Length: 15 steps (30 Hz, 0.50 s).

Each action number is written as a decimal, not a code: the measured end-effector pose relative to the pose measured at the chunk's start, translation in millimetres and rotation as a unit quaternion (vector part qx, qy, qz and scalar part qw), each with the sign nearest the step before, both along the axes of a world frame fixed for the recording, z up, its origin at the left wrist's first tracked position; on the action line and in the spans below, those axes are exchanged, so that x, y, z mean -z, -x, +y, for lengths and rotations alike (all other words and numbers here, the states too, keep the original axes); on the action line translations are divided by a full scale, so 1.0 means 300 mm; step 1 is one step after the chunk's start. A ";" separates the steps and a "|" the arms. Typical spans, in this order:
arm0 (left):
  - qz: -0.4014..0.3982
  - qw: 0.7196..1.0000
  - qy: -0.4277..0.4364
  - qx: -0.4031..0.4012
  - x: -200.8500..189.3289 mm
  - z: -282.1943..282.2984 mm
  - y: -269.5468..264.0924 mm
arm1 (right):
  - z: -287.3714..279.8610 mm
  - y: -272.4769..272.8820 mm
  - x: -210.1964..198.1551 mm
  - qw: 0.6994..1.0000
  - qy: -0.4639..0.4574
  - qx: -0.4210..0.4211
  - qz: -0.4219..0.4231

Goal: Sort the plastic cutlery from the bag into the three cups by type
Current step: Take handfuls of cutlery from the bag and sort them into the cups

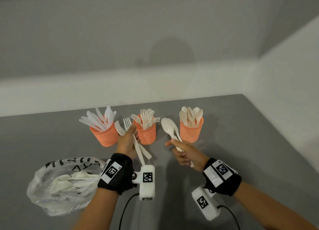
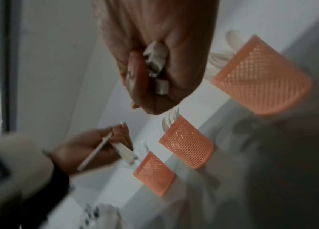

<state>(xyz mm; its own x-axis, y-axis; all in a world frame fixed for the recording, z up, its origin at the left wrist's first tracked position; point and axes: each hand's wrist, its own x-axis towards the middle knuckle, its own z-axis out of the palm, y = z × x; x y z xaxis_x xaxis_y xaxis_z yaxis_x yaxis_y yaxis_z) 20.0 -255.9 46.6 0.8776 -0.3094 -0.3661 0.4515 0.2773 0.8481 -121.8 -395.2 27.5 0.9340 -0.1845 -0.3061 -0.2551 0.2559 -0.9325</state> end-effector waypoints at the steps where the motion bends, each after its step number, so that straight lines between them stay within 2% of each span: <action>1: 0.014 1.000 0.006 0.020 0.015 -0.002 0.013 | -0.004 -0.003 -0.006 0.998 -0.059 -0.005 0.001; 4: 0.037 0.998 0.006 0.043 0.042 -0.020 0.072 | -0.012 -0.009 -0.026 0.978 -0.206 -0.018 0.007; 8: 0.009 0.995 -0.026 0.095 0.056 -0.066 0.135 | -0.015 -0.009 -0.025 0.950 -0.307 -0.056 -0.006; 11: 0.016 0.985 -0.017 0.168 0.059 -0.087 0.163 | -0.019 -0.007 -0.013 0.932 -0.351 -0.083 -0.018; 15: -0.001 0.976 0.019 0.218 0.041 -0.105 0.190 | -0.019 -0.003 -0.011 0.938 -0.332 -0.100 -0.006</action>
